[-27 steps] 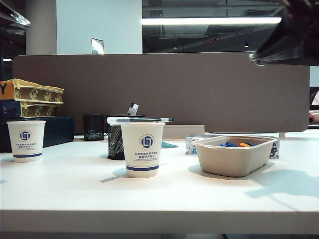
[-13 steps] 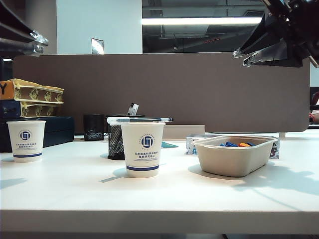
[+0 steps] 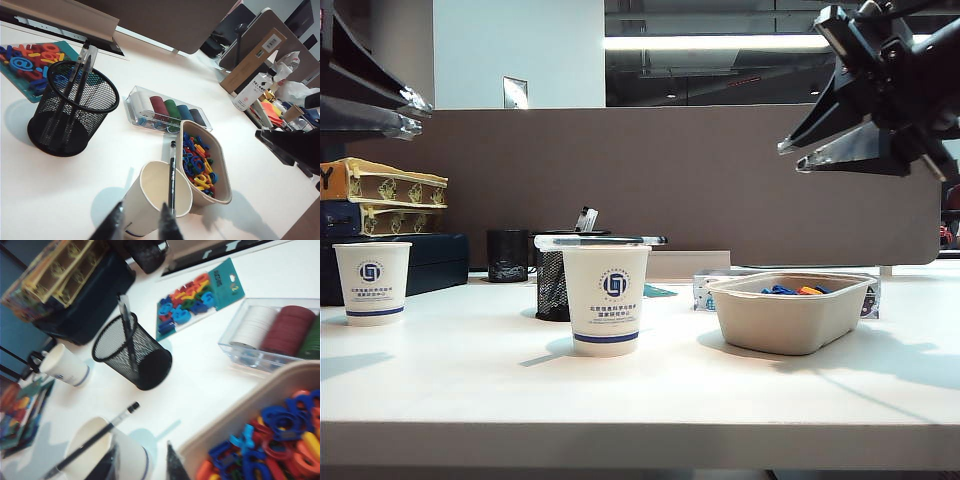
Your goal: Pick up one pen and put it in the pen container.
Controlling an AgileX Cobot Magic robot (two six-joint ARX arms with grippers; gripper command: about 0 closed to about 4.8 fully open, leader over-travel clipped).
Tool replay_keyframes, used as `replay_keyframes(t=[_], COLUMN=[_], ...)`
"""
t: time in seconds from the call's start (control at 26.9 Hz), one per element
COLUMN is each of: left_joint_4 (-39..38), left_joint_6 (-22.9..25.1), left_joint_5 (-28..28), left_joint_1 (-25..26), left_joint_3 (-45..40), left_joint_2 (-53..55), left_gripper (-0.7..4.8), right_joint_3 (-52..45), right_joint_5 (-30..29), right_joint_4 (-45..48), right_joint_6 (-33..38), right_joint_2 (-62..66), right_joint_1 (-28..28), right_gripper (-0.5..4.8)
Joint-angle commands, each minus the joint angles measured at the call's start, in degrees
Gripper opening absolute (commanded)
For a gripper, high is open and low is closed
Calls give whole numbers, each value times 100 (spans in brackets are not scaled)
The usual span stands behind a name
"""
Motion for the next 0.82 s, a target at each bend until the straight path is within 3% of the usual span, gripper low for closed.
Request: replay_keyframes(t=[0.04,0.33,0.37,0.67,0.71,0.78,0.82], left_joint_4=[203,278,267,291,295,291,282], left_joint_6=[-15,-13,-15,13,15,7,9], left_joint_5=[33,31,33,35,35,33,31], left_joint_1=[0,0,0,-76,-103,-192,-225], left_joint_3=[37,48,79,428,481,621,675], left_joint_2=[39,166,234,761,846,1056,1126], left_gripper=[91,105,126,128,140,246,253], right_joint_3=[39,136,238,909,970,1152,1189], right_joint_5=[-125,-306,-380,-455,-476,-605,-629], right_joint_4=[476,1071,1075,1012,970,870,852], right_joint_6=[286,905,994,1235,1285,1335,1335], right_joint_2=[160,686,809,1300,1335,1464,1497], right_joint_1=[46,52,52,127,127,127,127], right_gripper=[117,118,118,118,118,132,143])
